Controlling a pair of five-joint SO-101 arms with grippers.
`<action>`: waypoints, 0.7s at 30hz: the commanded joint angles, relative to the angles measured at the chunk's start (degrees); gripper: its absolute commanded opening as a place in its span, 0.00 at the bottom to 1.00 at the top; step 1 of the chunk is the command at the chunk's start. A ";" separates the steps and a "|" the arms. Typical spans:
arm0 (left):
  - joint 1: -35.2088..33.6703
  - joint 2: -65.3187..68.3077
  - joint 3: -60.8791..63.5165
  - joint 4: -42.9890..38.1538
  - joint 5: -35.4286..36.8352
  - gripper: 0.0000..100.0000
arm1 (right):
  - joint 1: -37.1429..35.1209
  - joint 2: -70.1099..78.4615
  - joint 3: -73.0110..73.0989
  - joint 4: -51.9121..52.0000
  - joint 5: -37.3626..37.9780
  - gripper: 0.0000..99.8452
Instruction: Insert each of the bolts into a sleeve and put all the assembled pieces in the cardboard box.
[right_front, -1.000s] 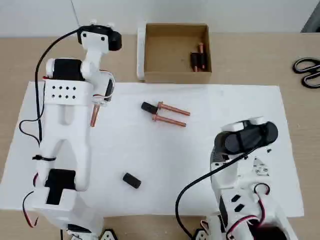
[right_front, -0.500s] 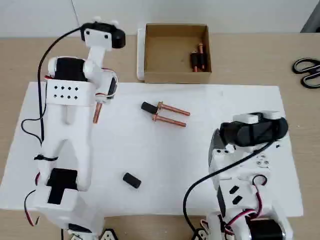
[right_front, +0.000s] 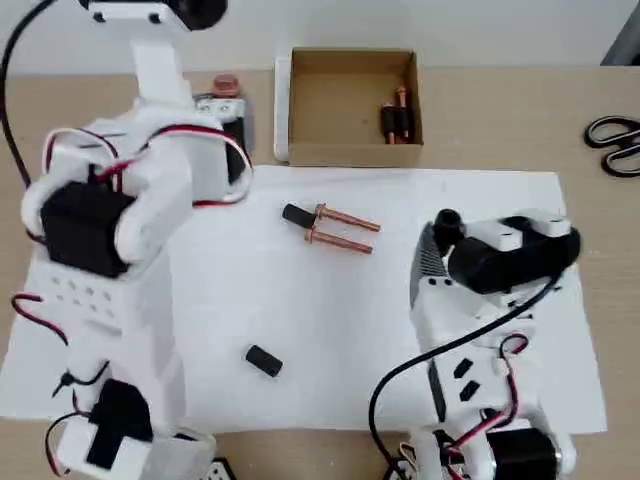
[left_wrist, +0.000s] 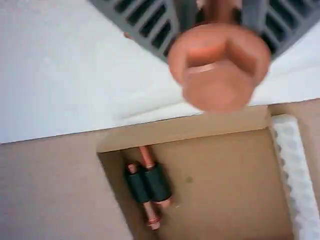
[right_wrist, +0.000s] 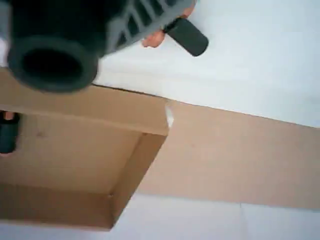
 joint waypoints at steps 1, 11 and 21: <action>2.99 -2.64 -2.15 -2.20 0.18 0.01 | -4.44 -0.48 -0.26 -1.80 -0.44 0.00; 15.30 -2.73 -2.24 -5.89 -3.87 0.01 | -13.93 -0.48 -0.26 -1.80 -0.44 0.00; 18.73 -2.73 -5.49 -8.18 -0.62 0.01 | -14.99 -0.48 -0.26 -1.80 -0.62 0.00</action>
